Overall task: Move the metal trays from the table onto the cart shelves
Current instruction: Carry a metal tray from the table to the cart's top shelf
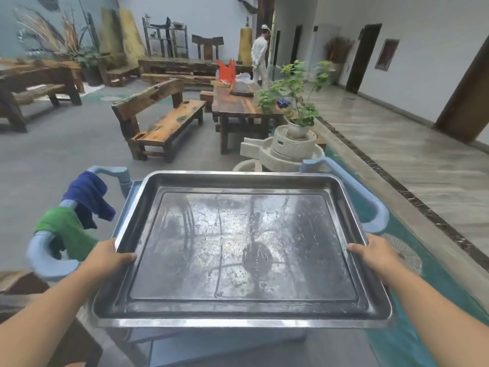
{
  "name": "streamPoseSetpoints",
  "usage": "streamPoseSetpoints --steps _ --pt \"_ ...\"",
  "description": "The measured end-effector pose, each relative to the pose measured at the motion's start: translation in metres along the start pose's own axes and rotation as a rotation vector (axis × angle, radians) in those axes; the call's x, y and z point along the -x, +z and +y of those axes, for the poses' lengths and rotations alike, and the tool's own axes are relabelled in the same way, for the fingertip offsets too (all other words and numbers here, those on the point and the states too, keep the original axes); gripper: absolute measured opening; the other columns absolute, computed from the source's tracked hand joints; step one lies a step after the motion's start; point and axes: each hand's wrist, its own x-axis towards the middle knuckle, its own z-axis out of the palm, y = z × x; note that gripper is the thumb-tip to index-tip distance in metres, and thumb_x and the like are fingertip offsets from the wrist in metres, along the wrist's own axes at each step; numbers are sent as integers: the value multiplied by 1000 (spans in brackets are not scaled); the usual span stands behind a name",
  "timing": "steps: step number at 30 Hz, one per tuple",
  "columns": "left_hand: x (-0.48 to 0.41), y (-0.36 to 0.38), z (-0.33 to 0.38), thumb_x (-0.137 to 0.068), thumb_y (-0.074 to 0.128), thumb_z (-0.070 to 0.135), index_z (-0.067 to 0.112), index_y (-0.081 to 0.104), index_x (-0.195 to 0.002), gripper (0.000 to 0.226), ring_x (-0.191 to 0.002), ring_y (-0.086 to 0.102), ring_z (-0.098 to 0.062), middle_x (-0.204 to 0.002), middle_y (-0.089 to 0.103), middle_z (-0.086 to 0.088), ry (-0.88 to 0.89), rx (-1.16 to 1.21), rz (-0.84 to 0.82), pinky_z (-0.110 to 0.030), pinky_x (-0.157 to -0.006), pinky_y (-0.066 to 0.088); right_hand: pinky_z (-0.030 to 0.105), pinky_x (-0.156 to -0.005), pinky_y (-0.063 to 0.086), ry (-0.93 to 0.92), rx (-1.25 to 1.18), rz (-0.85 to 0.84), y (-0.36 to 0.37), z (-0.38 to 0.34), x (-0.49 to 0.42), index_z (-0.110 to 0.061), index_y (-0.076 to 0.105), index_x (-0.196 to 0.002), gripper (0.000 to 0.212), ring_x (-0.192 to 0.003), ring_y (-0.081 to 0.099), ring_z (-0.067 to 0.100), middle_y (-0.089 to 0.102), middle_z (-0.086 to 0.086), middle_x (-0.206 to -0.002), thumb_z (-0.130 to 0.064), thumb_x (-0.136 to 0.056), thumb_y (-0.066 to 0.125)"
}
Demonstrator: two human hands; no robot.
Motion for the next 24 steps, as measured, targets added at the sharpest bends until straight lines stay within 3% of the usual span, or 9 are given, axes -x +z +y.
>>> streamPoseSetpoints --steps 5,9,12,14,17,20,24 --pt "-42 0 7 -77 79 11 8 67 -87 16 -67 67 -27 -76 70 -11 -43 15 17 -30 -58 49 34 -69 45 -4 4 -31 31 -20 -50 -14 68 -89 10 -76 64 27 69 6 -80 -15 -81 73" --pt "-72 8 8 -79 78 11 9 65 -90 18 -70 67 -28 -79 70 -12 -73 23 24 -35 -64 51 36 -70 49 7 -15 -54 56 -27 -91 -12 68 -84 7 -74 65 28 71 9 -78 -14 -80 73" --pt "-97 20 11 -79 78 11 8 64 -92 19 -72 68 -32 -82 71 -15 -115 37 36 -41 -72 55 32 -64 47 -1 -19 -91 74 -31 -131 -11 68 -86 8 -79 67 31 69 6 -77 -13 -81 73" --pt "-112 30 13 -80 76 9 7 65 -96 20 -75 69 -34 -85 71 -16 -134 67 36 -45 -77 56 31 -65 42 -12 -8 -108 88 -33 -159 -9 68 -97 18 -83 65 32 70 10 -84 -16 -82 73" --pt "-132 46 16 -82 75 9 8 64 -100 21 -78 68 -33 -88 71 -14 -162 71 53 -46 -80 56 32 -63 40 -17 -2 -144 106 -35 -199 -5 67 -96 18 -72 60 26 69 12 -82 -15 -83 73" --pt "-146 60 17 -83 75 11 9 62 -100 22 -77 67 -32 -87 69 -13 -218 55 80 -41 -74 54 30 -58 39 -34 18 -176 124 -34 -229 -8 65 -89 11 -72 60 28 64 4 -72 -13 -83 73" --pt "-156 81 11 -81 75 9 13 64 -90 15 -69 63 -22 -80 68 -8 -238 23 112 -32 -63 50 32 -60 36 -7 61 -203 144 -26 -252 -8 62 -86 14 -71 55 28 65 13 -80 -17 -83 73"
